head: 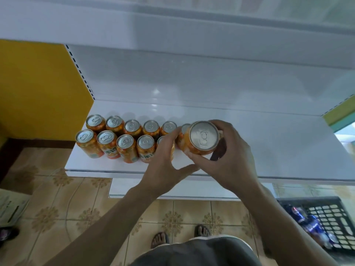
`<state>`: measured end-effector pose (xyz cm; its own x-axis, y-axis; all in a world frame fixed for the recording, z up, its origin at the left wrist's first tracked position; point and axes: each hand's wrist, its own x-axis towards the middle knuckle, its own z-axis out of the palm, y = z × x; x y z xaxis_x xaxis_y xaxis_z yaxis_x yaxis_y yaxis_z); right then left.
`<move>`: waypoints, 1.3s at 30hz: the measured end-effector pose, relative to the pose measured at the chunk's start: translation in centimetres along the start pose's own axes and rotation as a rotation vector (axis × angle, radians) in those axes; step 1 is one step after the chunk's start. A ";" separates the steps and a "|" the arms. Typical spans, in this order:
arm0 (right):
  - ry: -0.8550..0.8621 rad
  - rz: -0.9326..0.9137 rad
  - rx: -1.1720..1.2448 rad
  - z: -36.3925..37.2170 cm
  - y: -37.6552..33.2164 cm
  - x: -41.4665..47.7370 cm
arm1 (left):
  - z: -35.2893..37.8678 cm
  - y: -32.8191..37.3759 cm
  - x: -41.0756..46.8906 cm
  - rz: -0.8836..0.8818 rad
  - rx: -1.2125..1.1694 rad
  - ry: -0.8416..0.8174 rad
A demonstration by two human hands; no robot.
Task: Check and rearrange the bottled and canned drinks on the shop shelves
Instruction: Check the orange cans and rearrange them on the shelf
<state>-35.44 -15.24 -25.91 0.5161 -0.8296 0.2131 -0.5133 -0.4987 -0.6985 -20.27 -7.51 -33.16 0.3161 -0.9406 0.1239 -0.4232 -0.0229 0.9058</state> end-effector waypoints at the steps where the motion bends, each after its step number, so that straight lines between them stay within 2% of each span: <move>1: 0.026 -0.047 0.020 -0.9 -0.9 -0.2 | 0.0 1.1 0.2 0.025 -0.050 0.034; 5: 0.093 -0.220 0.070 -3.7 -3.1 -0.9 | 0.3 4.7 1.2 0.155 -0.204 0.111; 8: 0.104 -0.306 0.062 -5.0 -3.1 -0.9 | 0.6 5.8 1.5 0.239 -0.213 0.137; 11: 0.108 -0.317 0.042 -5.5 -2.2 -0.8 | 1.0 6.4 1.5 0.260 -0.182 0.154; 13: 0.105 -0.258 0.081 -5.6 -1.4 -0.8 | 1.1 6.5 1.3 0.250 -0.161 0.148; 15: 0.062 -0.150 0.235 -6.0 -0.6 -0.6 | 1.2 6.6 0.9 0.203 -0.159 0.127; 18: -0.001 0.144 0.718 -5.7 1.3 0.1 | 1.2 7.3 0.5 0.164 -0.226 0.149; 21: -0.142 0.442 1.261 -4.5 2.3 0.6 | 1.0 8.8 0.5 0.244 -0.271 0.144; 24: -0.325 0.686 1.586 -3.8 1.4 0.5 | 1.2 10.5 0.9 0.307 -0.202 0.080; 27: -0.454 0.707 1.701 -2.7 1.5 0.4 | 1.5 11.3 1.2 0.325 -0.185 0.069; 33: -0.527 0.672 1.735 -2.1 2.7 0.6 | 2.0 12.0 1.3 0.351 -0.212 0.056; 39: -0.486 0.711 1.764 -2.9 2.9 0.7 | 2.2 12.7 1.2 0.378 -0.195 0.018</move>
<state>-38.57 -17.97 -25.86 0.8301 -0.4522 -0.3263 0.3057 0.8584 -0.4120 -27.14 -9.71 -22.39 0.1852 -0.8643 0.4676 -0.3439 0.3887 0.8548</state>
